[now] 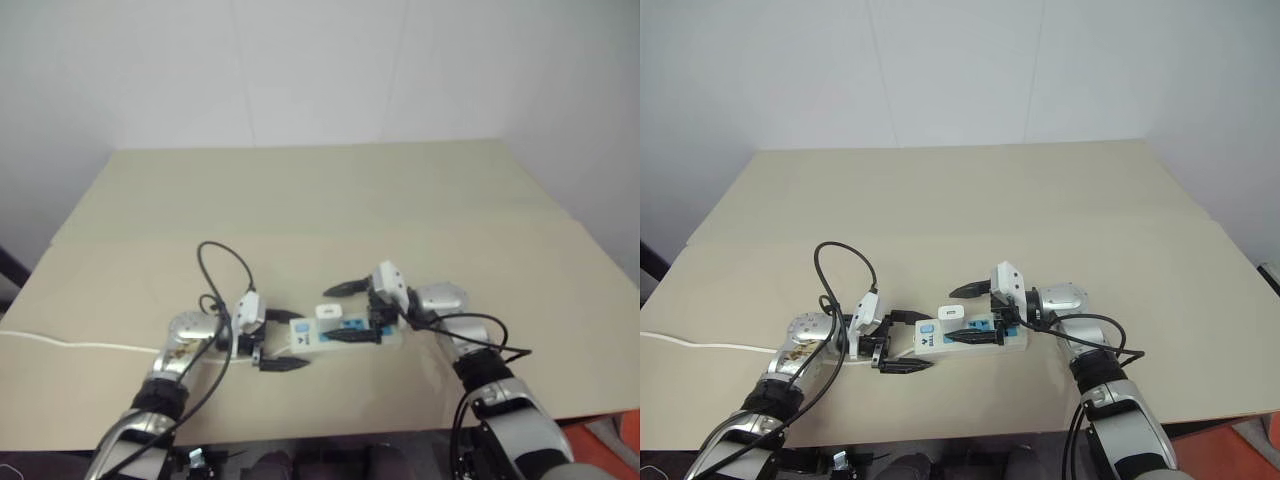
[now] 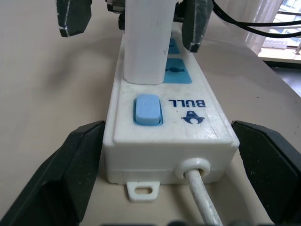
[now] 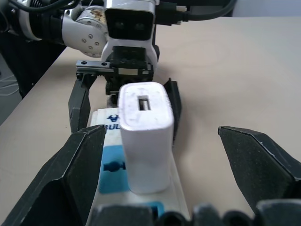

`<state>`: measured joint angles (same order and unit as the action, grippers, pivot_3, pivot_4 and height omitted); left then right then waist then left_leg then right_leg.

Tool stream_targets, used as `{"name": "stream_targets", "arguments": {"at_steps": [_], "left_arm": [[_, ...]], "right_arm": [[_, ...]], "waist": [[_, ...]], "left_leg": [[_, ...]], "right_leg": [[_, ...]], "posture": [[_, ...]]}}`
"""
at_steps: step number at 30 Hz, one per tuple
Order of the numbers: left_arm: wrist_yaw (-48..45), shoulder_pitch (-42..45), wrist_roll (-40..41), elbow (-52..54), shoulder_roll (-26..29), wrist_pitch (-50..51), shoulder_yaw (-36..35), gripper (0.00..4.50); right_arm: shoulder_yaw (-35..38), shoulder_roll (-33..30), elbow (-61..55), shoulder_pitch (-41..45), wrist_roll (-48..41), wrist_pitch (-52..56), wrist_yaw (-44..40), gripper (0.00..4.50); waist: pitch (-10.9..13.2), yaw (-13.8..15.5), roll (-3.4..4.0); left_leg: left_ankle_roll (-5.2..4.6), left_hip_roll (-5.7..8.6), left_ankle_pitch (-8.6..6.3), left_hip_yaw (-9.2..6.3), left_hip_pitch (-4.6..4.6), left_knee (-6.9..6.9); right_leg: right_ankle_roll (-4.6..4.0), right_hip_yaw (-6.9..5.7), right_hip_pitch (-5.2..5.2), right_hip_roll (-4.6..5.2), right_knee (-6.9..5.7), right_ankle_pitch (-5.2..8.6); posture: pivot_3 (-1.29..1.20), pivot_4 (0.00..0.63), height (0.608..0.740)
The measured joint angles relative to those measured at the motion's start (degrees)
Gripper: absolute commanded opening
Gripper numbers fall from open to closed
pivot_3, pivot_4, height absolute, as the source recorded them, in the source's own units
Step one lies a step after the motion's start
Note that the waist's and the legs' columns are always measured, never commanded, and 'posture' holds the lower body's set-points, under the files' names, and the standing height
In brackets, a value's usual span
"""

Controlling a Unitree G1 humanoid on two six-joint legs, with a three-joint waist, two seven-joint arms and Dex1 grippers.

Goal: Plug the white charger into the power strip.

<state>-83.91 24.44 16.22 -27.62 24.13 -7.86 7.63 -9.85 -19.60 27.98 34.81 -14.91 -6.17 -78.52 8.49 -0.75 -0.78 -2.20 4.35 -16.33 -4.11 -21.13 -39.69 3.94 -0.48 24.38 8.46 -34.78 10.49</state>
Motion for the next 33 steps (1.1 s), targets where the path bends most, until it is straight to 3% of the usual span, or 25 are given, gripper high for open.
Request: {"name": "stream_targets", "arguments": {"at_steps": [3, 9, 15, 19, 23, 33], "left_arm": [[1.17, -3.47, 1.98, 6.5, 1.54, 2.39, -1.06, 4.47], [1.55, -14.9, 11.21, 24.47, 13.37, 11.99, -9.8, 4.47], [1.02, -21.05, 13.63, 26.8, 20.87, 14.09, -17.12, 4.47], [1.38, -20.74, 13.17, 25.77, 21.25, 13.55, -17.98, 4.47], [2.3, -19.26, 13.11, 25.19, 21.44, 13.45, -18.08, 4.47], [4.19, -19.67, 14.1, 28.15, 21.17, 15.24, -18.12, 4.47]], "right_arm": [[1.85, -2.53, -5.65, -2.61, -2.34, 4.57, 1.34, 4.5], [12.31, -18.25, -22.42, -13.26, -10.63, 16.78, 1.77, 4.5], [23.82, -30.4, -30.91, -24.26, -16.02, 21.53, 0.16, 4.5], [27.25, -33.65, -33.46, -28.86, -16.94, 21.66, -0.57, 4.5], [28.78, -36.14, -36.13, -30.99, -17.97, 25.06, -0.12, 4.5], [30.39, -36.31, -38.49, -34.49, -17.78, 24.24, 1.64, 4.5]], "waist": [[0.42, 0.0, 0.03], [0.74, 0.13, 0.16], [0.99, 0.45, 0.17], [1.14, 0.5, 0.09], [1.34, 0.54, 0.07], [1.46, 0.85, -0.02]], "left_leg": [[0.01, -0.03, -0.01, 0.0, -0.14, 0.01], [0.14, -0.08, 0.03, 0.0, -0.94, 0.02], [0.05, -0.16, -0.02, 0.13, -0.74, -0.04], [0.05, -0.27, -0.02, 0.19, -0.24, -0.01], [0.02, -0.27, -0.05, 0.19, -0.18, -0.01], [0.01, -0.28, -0.06, 0.19, -0.19, -0.02]], "right_leg": [[-0.02, 0.03, 0.17, 0.0, -0.02, -0.01], [-0.16, 0.02, 0.95, 0.0, -0.07, 0.03], [-0.25, -0.02, 0.65, -0.01, 0.04, 0.06], [0.15, -0.04, 0.13, -0.04, 0.06, 0.35], [-0.23, -0.03, 0.08, -0.04, 0.1, 0.13], [-0.28, -0.04, 0.05, -0.04, 0.19, 0.09]], "posture": [[0.0, 0.15, 0.74], [0.0, 0.15, 0.74], [0.0, 0.15, 0.74], [0.0, 0.15, 0.74], [0.0, 0.15, 0.74], [0.0, 0.15, 0.74]]}}
